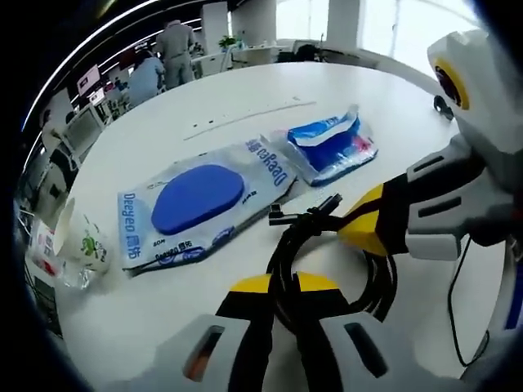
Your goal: Arrange the tabletop items into an orderly group along one side of the table until the central work area is clear of visible clutter.
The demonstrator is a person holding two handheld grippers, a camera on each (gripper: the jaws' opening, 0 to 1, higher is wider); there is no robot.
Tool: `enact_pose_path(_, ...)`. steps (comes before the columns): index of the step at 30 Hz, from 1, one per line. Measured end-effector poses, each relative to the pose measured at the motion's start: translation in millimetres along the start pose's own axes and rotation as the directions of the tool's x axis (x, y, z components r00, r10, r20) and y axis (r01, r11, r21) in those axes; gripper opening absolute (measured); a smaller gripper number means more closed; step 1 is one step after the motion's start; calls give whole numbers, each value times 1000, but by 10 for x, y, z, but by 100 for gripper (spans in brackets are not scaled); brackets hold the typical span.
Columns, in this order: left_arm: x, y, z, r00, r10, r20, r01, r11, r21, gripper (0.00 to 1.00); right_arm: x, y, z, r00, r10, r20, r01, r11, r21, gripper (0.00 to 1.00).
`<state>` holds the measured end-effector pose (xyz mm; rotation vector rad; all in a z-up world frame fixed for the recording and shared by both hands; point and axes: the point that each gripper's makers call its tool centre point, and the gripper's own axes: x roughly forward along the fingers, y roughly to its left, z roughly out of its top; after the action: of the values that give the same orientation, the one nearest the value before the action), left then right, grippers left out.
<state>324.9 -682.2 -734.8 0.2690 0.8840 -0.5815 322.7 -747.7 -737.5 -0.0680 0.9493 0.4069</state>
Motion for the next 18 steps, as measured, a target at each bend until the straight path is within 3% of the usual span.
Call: enact_pose_path(18, 47, 7, -11, 1000, 15, -8, -15, 1000, 13, 10, 50, -17, -17, 1000, 4, 19, -4, 1000, -5, 4)
